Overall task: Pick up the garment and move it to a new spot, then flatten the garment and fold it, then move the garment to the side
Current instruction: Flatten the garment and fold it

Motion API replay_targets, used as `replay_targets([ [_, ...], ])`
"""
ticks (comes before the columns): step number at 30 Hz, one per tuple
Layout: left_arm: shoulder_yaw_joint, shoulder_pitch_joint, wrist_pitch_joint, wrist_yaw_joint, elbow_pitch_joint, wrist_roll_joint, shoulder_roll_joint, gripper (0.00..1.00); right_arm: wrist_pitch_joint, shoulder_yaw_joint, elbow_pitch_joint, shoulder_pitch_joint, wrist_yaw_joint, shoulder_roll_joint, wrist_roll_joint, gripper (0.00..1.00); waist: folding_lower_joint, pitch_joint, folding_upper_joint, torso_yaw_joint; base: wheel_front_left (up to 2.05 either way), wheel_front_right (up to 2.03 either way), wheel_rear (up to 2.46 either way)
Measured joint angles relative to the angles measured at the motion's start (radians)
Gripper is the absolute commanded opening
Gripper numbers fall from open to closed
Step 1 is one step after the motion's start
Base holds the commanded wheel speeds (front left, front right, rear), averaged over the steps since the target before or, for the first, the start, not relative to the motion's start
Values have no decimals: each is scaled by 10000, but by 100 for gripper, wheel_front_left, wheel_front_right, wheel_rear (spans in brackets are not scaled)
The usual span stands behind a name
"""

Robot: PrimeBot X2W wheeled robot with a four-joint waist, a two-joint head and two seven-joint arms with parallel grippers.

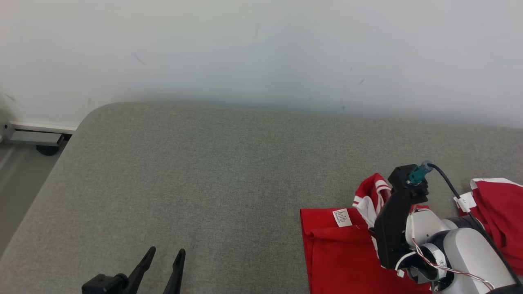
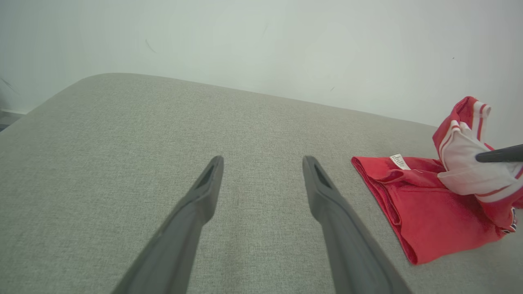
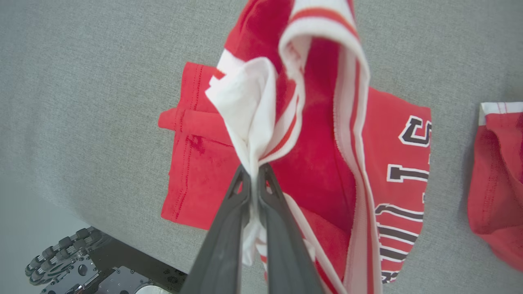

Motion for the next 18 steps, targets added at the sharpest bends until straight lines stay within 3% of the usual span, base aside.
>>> replay_targets([
  [18,-130,-301,2,-86,123,4,-82,100,63,477,1749,-686,-192,945,-86,0,0,118,0,393,0,0,0],
])
